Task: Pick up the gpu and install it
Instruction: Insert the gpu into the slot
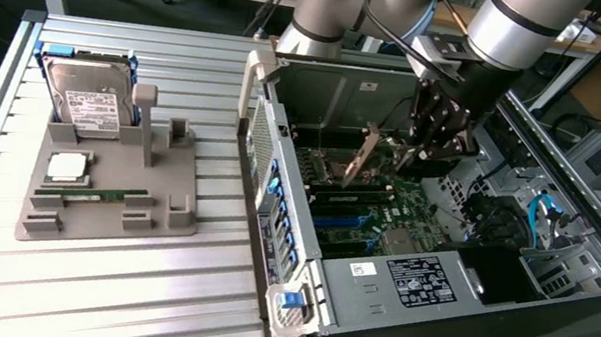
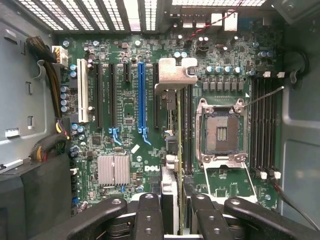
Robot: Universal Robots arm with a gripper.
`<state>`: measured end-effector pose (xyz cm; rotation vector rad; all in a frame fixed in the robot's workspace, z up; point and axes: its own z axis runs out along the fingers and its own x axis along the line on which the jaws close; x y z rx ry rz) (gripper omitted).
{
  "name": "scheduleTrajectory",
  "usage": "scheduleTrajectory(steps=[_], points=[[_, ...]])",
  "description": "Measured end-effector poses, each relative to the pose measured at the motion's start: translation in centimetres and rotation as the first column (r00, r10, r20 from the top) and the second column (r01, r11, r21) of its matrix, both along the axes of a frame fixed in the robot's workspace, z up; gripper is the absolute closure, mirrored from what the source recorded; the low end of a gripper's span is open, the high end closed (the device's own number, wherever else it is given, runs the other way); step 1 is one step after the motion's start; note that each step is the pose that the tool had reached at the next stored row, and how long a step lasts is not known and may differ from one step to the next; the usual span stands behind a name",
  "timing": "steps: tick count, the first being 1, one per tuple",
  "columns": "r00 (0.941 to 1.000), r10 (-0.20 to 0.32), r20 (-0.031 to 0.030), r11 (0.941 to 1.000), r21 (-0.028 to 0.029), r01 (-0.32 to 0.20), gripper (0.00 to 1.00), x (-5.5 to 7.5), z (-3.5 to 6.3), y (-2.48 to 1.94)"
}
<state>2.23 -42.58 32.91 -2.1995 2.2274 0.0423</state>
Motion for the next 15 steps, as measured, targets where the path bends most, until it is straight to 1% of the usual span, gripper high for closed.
scheduleTrajectory(steps=[10, 15], points=[[1.0, 0.0, 0.0, 1.0, 0.0, 0.0, 0.73, -0.01, -0.15, -0.51], [1.0, 0.0, 0.0, 1.0, 0.0, 0.0, 0.73, -0.01, -0.22, -0.66]])
